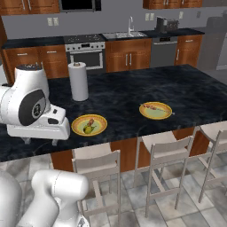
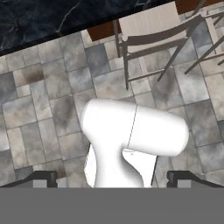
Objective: Pick up the pear and kiwi from the fridge and place one fruit on each plate on the dining counter.
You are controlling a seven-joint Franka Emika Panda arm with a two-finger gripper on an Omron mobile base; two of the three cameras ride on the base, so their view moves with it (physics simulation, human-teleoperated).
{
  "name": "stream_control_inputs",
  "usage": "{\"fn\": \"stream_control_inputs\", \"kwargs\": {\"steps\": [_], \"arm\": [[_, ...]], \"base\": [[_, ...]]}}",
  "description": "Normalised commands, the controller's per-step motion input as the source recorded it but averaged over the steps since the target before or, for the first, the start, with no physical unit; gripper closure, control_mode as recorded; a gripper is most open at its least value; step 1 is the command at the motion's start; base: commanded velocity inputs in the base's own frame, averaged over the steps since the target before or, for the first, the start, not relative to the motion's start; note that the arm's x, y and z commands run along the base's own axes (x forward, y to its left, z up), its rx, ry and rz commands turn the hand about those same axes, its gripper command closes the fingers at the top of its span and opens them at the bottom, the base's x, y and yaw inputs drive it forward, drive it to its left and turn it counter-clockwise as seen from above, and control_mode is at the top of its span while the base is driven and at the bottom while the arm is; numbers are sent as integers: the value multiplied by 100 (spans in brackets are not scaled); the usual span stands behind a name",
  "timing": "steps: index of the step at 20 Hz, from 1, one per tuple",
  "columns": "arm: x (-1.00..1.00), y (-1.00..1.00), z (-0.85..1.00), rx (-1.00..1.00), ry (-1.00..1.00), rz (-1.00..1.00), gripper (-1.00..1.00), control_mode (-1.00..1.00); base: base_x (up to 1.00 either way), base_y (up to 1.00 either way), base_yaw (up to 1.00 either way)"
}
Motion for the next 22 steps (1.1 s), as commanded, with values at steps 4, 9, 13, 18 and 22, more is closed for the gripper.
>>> {"fn": "stream_control_inputs", "kwargs": {"steps": [4,9,13,18,22], "arm": [[-39,0,31,0,0,-2,-100,-100],[0,0,10,0,0,-6,-100,-100],[10,0,0,0,0,-8,-100,-100],[0,0,0,0,0,-1,-100,-100],[0,0,0,0,0,0,-100,-100]], "base": [[0,0,0],[0,0,0],[0,0,0],[0,0,0],[0,0,0]]}}
